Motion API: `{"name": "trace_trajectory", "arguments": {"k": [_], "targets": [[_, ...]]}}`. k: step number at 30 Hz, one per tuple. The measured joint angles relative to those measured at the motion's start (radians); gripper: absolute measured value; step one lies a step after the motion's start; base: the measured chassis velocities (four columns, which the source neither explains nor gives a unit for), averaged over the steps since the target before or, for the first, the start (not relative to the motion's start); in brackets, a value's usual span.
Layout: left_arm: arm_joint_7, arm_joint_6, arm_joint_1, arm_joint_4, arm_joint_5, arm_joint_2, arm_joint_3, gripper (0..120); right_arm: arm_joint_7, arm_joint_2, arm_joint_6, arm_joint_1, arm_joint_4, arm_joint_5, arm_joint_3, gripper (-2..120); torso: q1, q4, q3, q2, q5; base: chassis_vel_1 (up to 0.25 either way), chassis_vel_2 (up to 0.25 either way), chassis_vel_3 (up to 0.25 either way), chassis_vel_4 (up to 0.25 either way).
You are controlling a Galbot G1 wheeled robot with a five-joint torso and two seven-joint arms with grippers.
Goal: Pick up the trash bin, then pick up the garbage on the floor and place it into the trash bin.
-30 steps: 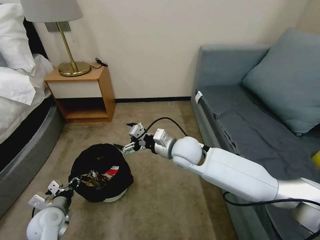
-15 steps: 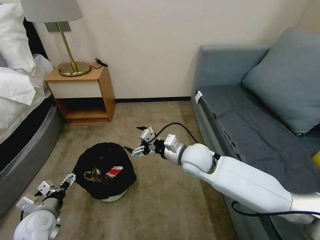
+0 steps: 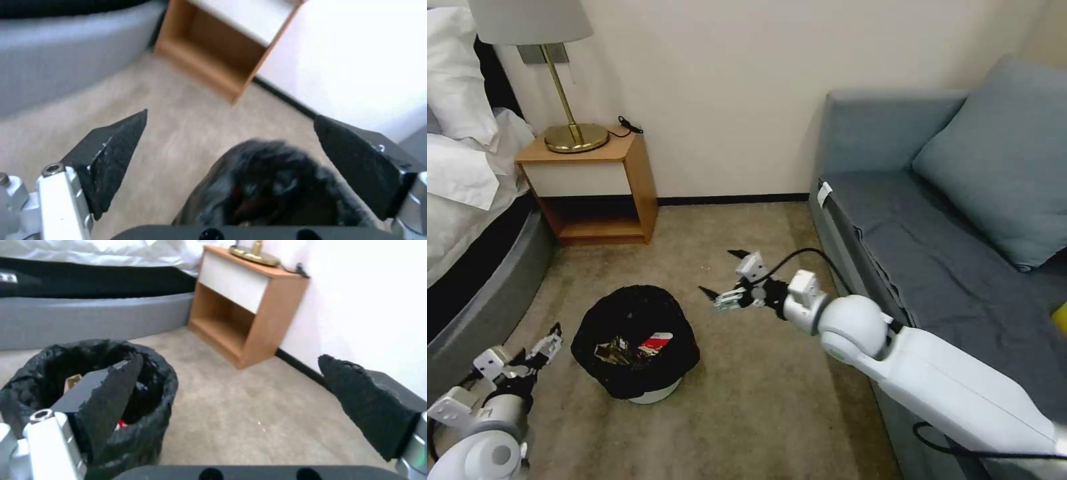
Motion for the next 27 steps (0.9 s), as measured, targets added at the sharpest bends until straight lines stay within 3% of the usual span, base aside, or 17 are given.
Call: {"name": "trace_trajectory", "arguments": {"k": [1,8,11,12,15,19,27], "targets": [[0.038,-0.043,0.012,-0.027,0.073,-0.01,0.009,100,0.003,-0.022,0.009,-0.058,0.037,-0.006,0.06,100,0.0,0.0004,0.0,0.0,-0.0003,0.0,0.0,0.0,0.0],[0.094,-0.151,0.021,-0.084,0.223,-0.043,0.081,100,0.018,-0.045,0.015,-0.252,0.138,-0.015,0.261,100,0.0,-0.0001,0.0,0.0,-0.0004,0.0,0.0,0.0,0.0],[0.128,-0.244,0.028,-0.101,0.321,-0.067,0.126,100,0.051,-0.03,0.009,-0.348,0.192,-0.019,0.4,100,0.0,0.0,0.0,0.0,-0.0005,0.0,0.0,0.0,0.0],[0.128,-0.244,0.028,-0.101,0.321,-0.067,0.126,100,0.051,-0.03,0.009,-0.348,0.192,-0.019,0.4,100,0.0,0.0,0.0,0.0,-0.0005,0.0,0.0,0.0,0.0],[0.155,-0.356,0.05,-0.114,0.361,-0.085,0.159,100,0.096,0.016,0.0,-0.464,0.238,-0.047,0.529,100,0.0,0.0003,0.0,0.0,-0.0004,0.0,0.0,0.0,0.0],[0.161,-0.396,0.064,-0.121,0.37,-0.092,0.169,100,0.115,0.046,-0.001,-0.542,0.257,-0.079,0.584,100,0.0,0.0,0.0,0.0,-0.0003,0.0,0.0,0.0,0.0],[0.192,-0.478,0.114,-0.122,0.405,-0.125,0.21,100,0.157,0.193,-0.007,-0.756,0.333,-0.239,0.725,100,0.0,0.0002,0.0,0.0,-0.0006,0.0,0.0,0.0,0.0]]}}
